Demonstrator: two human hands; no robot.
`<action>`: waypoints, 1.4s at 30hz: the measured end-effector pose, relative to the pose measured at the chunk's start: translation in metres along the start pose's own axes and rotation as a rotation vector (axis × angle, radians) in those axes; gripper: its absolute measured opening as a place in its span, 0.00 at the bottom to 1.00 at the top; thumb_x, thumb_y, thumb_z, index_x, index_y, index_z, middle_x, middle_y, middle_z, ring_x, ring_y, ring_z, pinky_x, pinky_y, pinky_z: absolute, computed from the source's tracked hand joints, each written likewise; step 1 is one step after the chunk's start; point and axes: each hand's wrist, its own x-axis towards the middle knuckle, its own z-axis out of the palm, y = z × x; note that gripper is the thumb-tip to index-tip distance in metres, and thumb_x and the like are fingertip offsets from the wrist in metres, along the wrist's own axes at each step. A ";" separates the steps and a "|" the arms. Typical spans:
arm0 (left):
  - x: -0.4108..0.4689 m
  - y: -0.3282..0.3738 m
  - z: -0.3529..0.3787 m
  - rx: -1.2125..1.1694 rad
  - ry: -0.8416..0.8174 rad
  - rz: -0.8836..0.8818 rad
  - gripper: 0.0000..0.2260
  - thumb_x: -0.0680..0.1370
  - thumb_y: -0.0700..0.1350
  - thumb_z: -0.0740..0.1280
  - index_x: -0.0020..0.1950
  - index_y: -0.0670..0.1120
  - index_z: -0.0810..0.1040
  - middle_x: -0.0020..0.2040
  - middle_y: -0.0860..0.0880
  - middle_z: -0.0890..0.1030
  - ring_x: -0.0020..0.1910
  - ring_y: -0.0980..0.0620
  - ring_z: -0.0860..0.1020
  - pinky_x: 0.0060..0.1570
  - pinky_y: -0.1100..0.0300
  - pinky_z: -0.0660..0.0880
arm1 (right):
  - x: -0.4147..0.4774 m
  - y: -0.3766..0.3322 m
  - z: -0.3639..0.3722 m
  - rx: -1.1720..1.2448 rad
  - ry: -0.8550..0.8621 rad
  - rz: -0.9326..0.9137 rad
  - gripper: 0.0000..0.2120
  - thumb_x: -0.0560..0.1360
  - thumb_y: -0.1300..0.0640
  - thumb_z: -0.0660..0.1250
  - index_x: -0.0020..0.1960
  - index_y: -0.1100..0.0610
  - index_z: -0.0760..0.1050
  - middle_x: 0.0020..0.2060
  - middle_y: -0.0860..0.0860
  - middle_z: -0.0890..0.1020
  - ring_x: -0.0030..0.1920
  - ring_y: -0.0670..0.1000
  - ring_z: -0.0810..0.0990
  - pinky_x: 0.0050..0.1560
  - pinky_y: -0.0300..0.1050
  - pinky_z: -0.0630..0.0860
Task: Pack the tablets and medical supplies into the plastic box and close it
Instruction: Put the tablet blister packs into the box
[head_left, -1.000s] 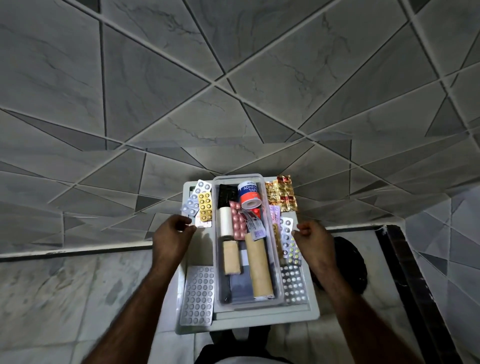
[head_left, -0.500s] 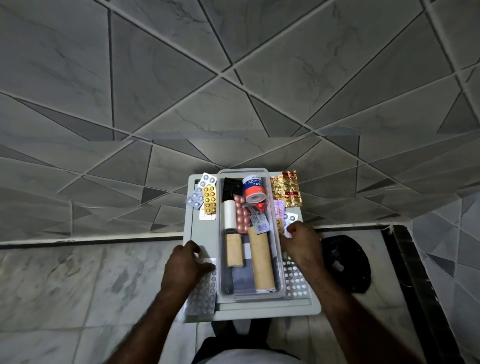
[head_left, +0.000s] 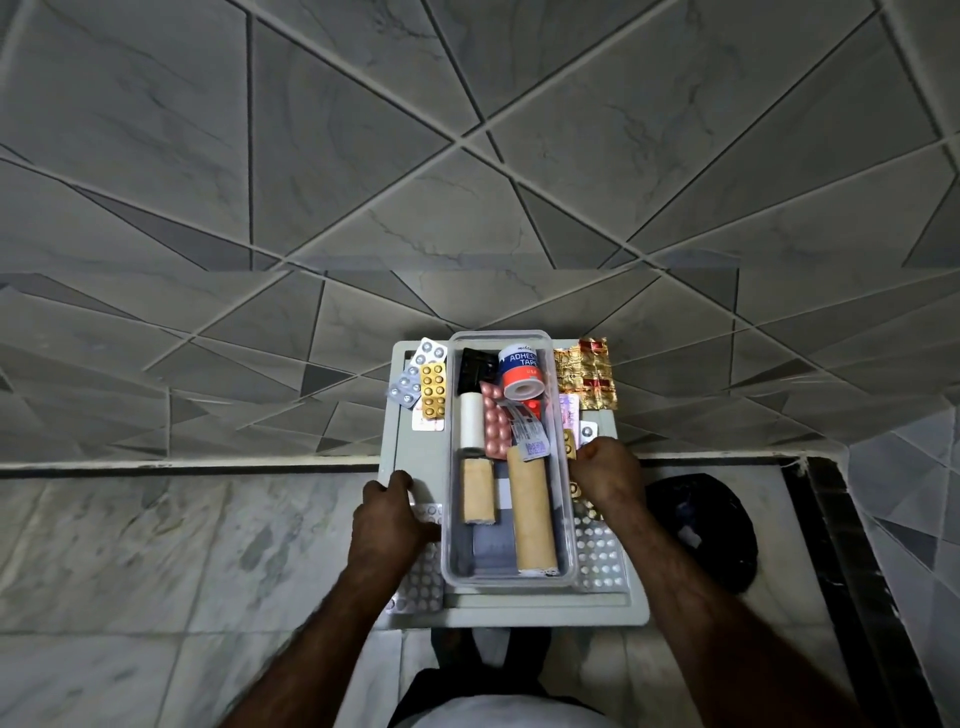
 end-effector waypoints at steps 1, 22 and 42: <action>0.000 0.000 0.000 -0.009 -0.001 -0.007 0.28 0.66 0.49 0.78 0.63 0.46 0.72 0.57 0.41 0.73 0.52 0.40 0.78 0.51 0.54 0.75 | 0.000 0.000 -0.001 0.055 -0.002 0.016 0.13 0.68 0.57 0.69 0.26 0.57 0.71 0.26 0.53 0.77 0.33 0.55 0.77 0.35 0.41 0.68; -0.022 0.001 0.001 0.057 0.010 0.027 0.25 0.68 0.50 0.75 0.62 0.52 0.70 0.57 0.44 0.71 0.48 0.41 0.80 0.47 0.55 0.76 | -0.012 0.008 -0.017 0.446 0.081 -0.029 0.06 0.68 0.58 0.76 0.37 0.55 0.79 0.35 0.53 0.84 0.32 0.52 0.81 0.39 0.51 0.81; -0.019 0.004 0.010 0.014 -0.101 -0.130 0.26 0.71 0.48 0.72 0.66 0.49 0.66 0.61 0.39 0.69 0.59 0.36 0.71 0.58 0.52 0.68 | -0.058 -0.010 0.004 0.329 -0.072 -0.289 0.07 0.71 0.61 0.73 0.45 0.53 0.78 0.36 0.49 0.81 0.39 0.54 0.84 0.33 0.55 0.84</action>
